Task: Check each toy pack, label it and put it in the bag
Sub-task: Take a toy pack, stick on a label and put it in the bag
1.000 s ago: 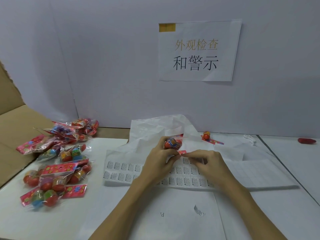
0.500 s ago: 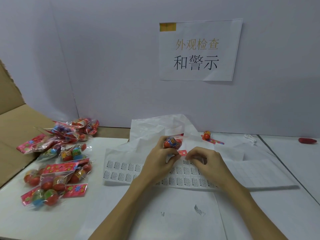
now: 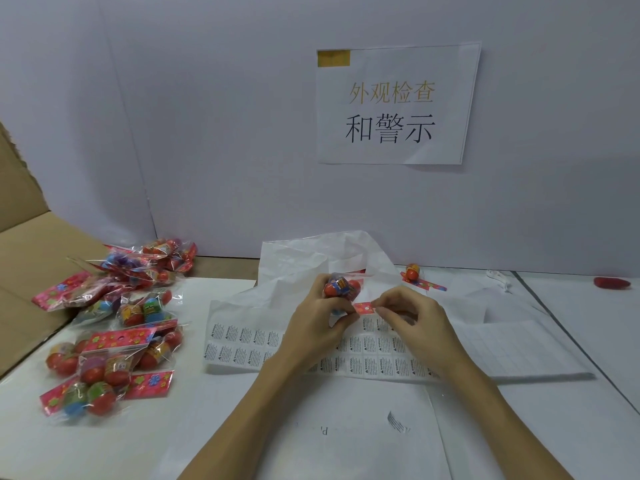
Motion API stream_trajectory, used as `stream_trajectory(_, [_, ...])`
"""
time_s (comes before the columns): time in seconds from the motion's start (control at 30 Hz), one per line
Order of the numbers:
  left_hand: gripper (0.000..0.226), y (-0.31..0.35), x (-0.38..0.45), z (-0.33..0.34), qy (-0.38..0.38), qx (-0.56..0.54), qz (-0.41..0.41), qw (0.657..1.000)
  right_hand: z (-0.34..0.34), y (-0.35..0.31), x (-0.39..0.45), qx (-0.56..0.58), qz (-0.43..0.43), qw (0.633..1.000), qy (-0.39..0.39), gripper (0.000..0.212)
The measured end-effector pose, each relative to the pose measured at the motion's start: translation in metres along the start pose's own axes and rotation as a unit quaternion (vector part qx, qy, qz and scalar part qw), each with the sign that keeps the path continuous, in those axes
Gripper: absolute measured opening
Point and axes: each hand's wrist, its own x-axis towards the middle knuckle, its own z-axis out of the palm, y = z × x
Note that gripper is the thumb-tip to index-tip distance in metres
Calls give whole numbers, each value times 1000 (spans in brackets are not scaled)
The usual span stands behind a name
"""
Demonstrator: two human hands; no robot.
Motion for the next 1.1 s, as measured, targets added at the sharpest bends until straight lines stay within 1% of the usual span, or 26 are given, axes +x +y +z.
stream_trajectory(0.07, [13, -1, 0, 0, 1, -3, -1, 1000, 0, -1, -1, -2, -4, 1000, -21, 17])
stream_trajectory(0.17, [16, -1, 0, 1, -1, 5, 3, 1000, 2, -3, -3, -37, -13, 998, -42, 26])
stream_trajectory(0.33, [18, 0, -1, 1, 1, 4, 3, 1000, 2, -4, -3, -43, -18, 998, -31, 15])
stream_trajectory(0.57, [16, 2, 0, 0, 0, 3, -1, 1000, 5, -4, -4, -58, -20, 996, -59, 20])
stream_trajectory(0.7, [16, 2, -1, 0, 3, 4, 2, 1000, 6, -3, -3, -69, -19, 996, -44, 18])
stream_trajectory(0.83, [20, 2, 0, -2, 13, -12, -1, 1000, 7, -6, -1, -34, 2, 999, 7, 13])
stream_trajectory(0.9, [20, 5, 0, -3, 39, -54, -9, 998, 4, -9, 1, 20, 19, 998, 48, 11])
stream_trajectory(0.97, [15, 9, 3, -5, 90, -121, -26, 988, -1, -15, 0, 102, 39, 991, 79, 13])
stream_trajectory(1.03, [19, 13, 6, -8, 117, -224, -52, 966, -4, -22, -2, 192, 72, 975, 91, 10])
stream_trajectory(1.1, [30, 18, 7, -13, 107, -344, -77, 930, -4, -28, -4, 267, 99, 954, 91, 7])
